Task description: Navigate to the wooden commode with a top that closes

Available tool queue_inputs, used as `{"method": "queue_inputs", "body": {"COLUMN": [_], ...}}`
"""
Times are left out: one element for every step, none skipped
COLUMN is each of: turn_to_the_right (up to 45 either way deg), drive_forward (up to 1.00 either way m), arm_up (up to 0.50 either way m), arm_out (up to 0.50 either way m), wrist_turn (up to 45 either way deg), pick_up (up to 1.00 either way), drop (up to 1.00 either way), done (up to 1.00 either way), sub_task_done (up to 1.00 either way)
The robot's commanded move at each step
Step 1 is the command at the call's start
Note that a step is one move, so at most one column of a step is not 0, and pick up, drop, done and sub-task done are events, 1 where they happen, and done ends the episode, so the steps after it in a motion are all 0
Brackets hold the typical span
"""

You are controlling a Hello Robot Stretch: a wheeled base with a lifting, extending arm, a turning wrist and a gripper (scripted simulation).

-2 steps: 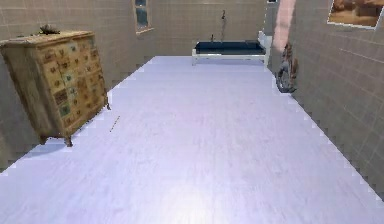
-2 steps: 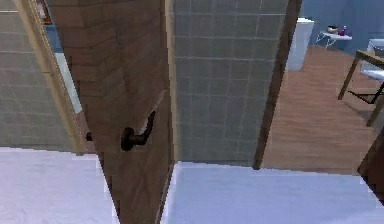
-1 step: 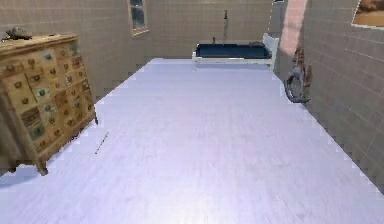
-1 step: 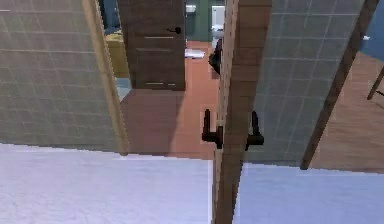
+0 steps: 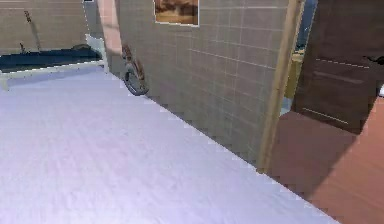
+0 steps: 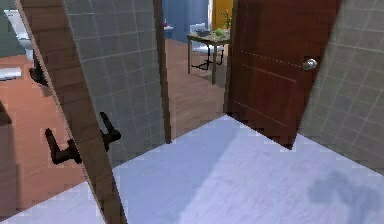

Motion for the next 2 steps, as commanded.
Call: {"method": "queue_inputs", "body": {"turn_to_the_right": [18.0, 0.0], "drive_forward": [0.00, 0.60], "arm_up": [0.00, 0.00], "arm_out": [0.00, 0.00], "wrist_turn": [0.0, 0.0], "pick_up": [0.00, 0.00], "drop": [0.00, 0.00], "done": [0.00, 0.00], "sub_task_done": [0.00, 0.00]}}
